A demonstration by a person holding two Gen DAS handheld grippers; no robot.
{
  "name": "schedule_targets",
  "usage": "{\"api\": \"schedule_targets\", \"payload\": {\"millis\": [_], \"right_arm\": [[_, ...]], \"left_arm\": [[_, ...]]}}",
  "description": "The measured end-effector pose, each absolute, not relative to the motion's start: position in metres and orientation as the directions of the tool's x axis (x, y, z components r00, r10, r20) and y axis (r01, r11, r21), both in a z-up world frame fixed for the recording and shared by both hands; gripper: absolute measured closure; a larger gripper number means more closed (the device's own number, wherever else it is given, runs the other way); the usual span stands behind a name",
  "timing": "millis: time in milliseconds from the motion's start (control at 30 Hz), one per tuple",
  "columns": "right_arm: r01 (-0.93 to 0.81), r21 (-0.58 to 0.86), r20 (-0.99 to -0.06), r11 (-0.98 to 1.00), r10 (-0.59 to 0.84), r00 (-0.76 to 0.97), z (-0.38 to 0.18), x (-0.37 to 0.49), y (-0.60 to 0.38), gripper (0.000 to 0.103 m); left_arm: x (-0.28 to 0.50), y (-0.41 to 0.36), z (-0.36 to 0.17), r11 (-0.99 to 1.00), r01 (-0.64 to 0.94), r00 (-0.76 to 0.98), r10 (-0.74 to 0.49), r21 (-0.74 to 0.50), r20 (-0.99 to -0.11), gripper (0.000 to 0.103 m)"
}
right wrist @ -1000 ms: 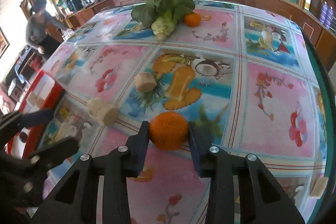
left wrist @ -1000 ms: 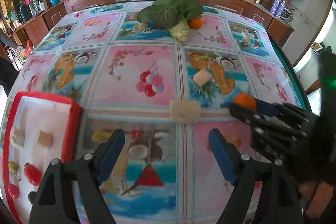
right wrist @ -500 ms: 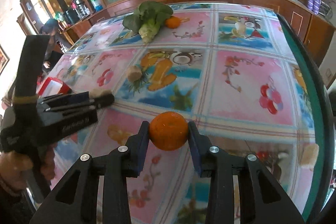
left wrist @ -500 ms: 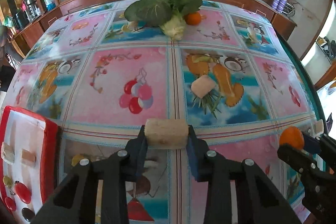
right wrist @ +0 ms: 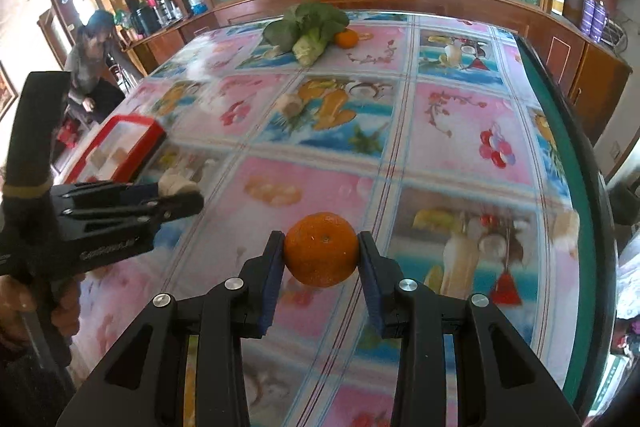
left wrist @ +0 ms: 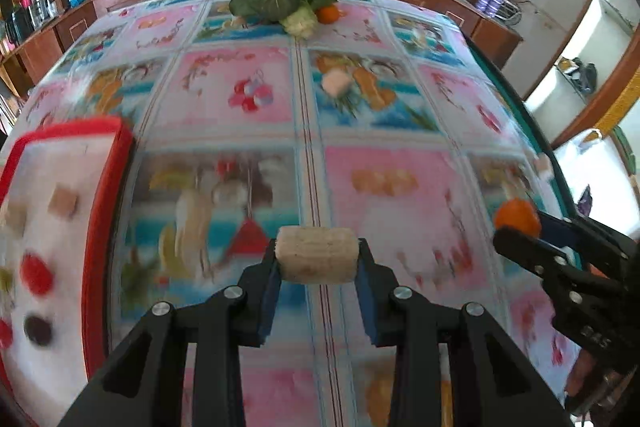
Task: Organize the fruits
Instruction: 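Grasp the orange mandarin with the right gripper while the left grasps a beige cylinder, then carry the mandarin and beige cylinder into the tray and open both grippers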
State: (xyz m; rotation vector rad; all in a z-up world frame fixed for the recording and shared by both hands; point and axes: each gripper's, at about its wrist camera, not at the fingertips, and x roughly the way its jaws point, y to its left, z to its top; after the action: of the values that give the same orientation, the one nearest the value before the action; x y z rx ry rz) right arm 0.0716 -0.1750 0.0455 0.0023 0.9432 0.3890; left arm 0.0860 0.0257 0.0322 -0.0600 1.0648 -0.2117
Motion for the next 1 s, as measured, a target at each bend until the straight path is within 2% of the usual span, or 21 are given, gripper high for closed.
{"api": "schedule_targets", "payload": {"millis": [367, 533, 800, 1000], "right_arm": [[-0.294, 0.176, -0.821, 0.940, 0.305, 0.483, 0.029, 0.008, -0.164, 0.067], [-0.307, 0.161, -0.819, 0.938, 0.301, 0.489, 0.038, 0.002, -0.148, 0.068], [-0.394, 0.151, -0.775, 0.907, 0.356, 0.522, 0.071, 0.001, -0.098, 0.068], [-0.489, 0.153, -0.754, 0.859, 0.421, 0.503, 0.086, 0.002, -0.041, 0.068]], "left_arm": [[0.020, 0.041, 0.049, 0.973, 0.159, 0.508, -0.228, -0.170, -0.831, 0.066], [0.004, 0.057, 0.058, 0.972, 0.158, 0.530, -0.233, -0.176, -0.815, 0.066], [-0.015, 0.108, 0.071, 0.976, 0.082, 0.571, -0.211, -0.200, -0.793, 0.066], [-0.029, 0.160, 0.077, 0.982, -0.017, 0.605, -0.141, -0.190, -0.784, 0.066]]}}
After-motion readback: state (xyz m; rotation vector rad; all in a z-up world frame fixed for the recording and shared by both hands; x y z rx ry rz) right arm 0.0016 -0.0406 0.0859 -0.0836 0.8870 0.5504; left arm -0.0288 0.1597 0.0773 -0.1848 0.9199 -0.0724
